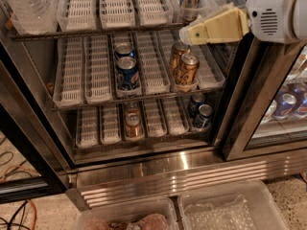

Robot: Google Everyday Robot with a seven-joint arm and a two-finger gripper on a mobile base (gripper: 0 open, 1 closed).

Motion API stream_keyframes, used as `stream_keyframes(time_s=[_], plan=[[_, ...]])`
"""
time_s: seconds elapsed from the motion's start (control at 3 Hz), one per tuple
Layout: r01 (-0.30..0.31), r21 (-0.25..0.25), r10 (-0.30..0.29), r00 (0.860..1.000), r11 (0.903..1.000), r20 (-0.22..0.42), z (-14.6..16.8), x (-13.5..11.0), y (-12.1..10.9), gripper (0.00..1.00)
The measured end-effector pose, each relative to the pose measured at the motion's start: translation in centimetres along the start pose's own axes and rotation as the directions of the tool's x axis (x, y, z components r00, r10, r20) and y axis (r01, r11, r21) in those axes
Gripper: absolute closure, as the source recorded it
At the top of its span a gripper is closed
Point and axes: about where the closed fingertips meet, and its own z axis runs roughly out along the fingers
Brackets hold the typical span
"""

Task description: Pick 7up can from top shelf of fridge

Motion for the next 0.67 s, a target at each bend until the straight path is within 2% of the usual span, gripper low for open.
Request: stream_keyframes(time_s=[0.33, 0.67], plan=[[-0.014, 0.008, 0.014, 1.000, 0.9999, 0.008, 0.4, 0.5, 0.1, 0.00], [-0.037, 0.014, 0.037, 0.999, 0.9992, 0.010, 2.2, 1.3, 0.0, 0.00]])
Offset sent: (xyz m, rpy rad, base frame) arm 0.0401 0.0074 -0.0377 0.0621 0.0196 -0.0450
